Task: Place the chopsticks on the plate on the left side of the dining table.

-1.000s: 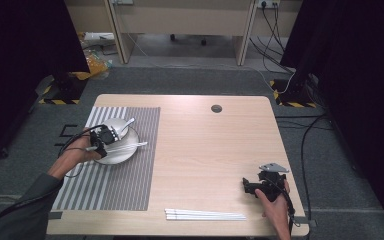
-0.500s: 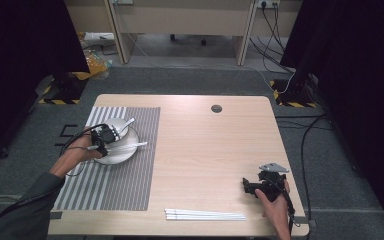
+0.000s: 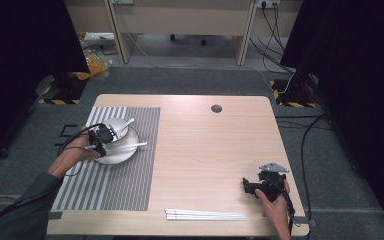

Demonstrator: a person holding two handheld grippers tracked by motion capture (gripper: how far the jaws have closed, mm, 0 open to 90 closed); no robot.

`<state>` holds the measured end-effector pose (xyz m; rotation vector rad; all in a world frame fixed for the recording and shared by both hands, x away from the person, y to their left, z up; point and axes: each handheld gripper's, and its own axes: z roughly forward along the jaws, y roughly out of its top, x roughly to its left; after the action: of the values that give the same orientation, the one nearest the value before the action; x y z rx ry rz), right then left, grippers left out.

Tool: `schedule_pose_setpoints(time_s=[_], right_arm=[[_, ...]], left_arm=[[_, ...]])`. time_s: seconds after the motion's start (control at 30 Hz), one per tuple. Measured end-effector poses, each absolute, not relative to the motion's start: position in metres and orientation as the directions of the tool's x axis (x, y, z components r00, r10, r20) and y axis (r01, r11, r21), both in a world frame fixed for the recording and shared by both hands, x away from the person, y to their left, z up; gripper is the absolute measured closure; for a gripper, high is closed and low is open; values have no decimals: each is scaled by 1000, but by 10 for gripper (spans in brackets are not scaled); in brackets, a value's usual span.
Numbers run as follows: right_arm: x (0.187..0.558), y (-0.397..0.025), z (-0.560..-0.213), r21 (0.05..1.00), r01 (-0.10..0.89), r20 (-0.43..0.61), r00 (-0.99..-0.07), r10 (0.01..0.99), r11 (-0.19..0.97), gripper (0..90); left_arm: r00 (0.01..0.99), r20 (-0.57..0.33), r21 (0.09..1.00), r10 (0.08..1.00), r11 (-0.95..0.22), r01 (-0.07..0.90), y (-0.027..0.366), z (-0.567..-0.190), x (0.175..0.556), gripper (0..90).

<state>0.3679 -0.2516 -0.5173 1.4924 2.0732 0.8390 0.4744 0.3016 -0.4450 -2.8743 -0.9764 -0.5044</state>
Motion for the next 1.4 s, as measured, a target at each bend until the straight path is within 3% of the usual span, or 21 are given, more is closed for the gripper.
schedule_pose_setpoints(time_s=[1.4], right_arm=[[368, -252, -517, 700, 676, -9, -314, 949, 230, 4]], left_arm=[[716, 345, 40, 607, -771, 635, 311, -449, 477, 624]])
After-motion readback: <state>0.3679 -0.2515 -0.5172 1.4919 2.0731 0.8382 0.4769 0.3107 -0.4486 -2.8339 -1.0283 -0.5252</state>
